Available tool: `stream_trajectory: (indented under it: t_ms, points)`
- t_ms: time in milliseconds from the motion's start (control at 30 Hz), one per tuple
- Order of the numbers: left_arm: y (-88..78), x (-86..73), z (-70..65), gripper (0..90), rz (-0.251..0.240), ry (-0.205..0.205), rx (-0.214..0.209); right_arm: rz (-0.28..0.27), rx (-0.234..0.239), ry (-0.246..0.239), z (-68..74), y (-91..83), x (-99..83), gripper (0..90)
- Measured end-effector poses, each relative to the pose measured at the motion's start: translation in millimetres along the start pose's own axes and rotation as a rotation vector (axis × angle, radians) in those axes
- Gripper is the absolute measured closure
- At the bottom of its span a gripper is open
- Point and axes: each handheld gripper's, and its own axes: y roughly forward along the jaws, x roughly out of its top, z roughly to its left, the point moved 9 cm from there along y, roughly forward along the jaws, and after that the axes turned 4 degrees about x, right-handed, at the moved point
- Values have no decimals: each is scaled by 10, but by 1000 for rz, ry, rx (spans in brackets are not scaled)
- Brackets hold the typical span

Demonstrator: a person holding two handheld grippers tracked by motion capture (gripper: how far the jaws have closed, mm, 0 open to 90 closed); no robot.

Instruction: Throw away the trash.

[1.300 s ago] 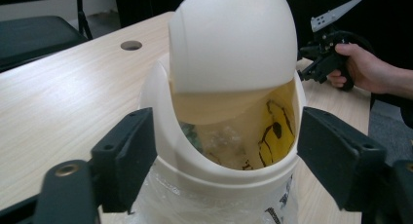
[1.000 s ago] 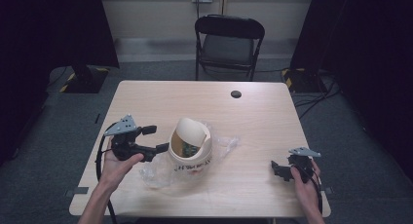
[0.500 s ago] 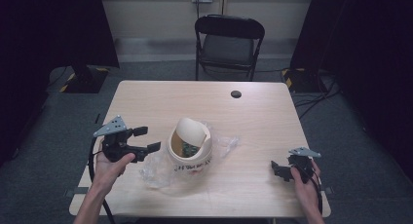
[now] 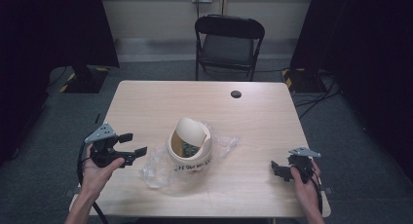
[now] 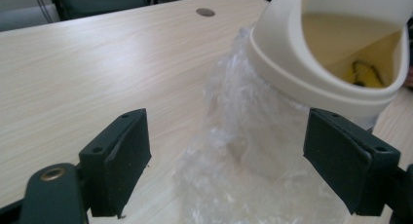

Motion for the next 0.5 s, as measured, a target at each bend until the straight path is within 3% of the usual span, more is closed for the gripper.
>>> stream_trajectory:
  t_ms: [267,333,433,500]
  points:
    - [7,-326,201,182,60,-35,65,0,0,0,0,0,0,99]
    - [20,-447,283,183,70,-65,85,0,0,0,0,0,0,100]
    - [32,-533,308,186,76,-67,79,0,0,0,0,0,0,99]
    - [48,-686,376,191,106,-86,95,0,0,0,0,0,0,99]
